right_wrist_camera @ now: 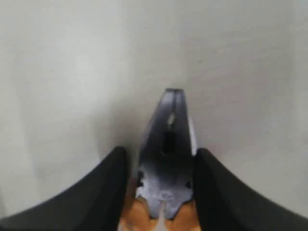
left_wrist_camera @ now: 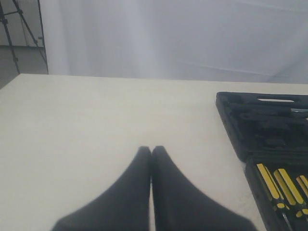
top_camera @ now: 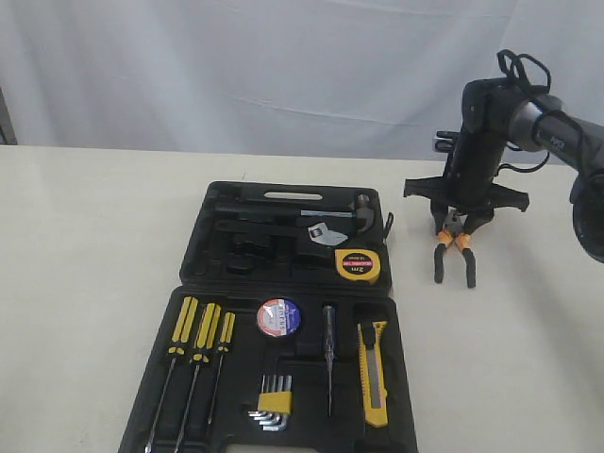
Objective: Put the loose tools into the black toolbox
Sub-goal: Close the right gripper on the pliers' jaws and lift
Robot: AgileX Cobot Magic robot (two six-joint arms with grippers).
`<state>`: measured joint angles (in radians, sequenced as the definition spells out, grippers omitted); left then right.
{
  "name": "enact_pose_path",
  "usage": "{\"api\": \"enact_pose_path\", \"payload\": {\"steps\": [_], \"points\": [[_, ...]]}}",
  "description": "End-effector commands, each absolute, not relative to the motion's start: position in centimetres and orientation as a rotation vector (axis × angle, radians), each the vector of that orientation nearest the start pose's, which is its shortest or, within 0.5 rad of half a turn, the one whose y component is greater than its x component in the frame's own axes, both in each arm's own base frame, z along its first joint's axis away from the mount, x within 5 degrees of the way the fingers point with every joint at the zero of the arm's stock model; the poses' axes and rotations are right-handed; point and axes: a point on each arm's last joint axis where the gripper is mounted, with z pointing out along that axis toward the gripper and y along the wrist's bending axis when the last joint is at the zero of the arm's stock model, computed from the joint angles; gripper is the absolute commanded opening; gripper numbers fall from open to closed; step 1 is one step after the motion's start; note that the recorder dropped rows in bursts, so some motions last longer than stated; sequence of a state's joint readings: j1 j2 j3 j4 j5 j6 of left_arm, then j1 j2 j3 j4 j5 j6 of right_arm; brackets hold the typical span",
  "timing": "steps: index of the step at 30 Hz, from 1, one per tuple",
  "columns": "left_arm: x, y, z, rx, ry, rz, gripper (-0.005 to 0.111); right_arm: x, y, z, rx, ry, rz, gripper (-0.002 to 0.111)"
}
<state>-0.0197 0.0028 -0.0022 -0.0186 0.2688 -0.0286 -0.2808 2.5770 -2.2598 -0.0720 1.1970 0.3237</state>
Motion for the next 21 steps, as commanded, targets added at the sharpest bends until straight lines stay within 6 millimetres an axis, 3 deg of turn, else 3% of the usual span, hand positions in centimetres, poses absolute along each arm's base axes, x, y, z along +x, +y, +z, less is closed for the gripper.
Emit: {"api": "enact_pose_path", "payload": {"steps": [1, 21], "points": [[5.49, -0.17, 18.88, -0.020, 1.753, -0.057, 0.000, 49.65, -15.71, 11.27, 0.945, 2.857, -0.152, 0.000], [5.49, -0.17, 18.88, -0.020, 1.753, -0.057, 0.000, 49.73, -15.15, 11.22, 1.044, 2.836, -0.053, 0.000]]}}
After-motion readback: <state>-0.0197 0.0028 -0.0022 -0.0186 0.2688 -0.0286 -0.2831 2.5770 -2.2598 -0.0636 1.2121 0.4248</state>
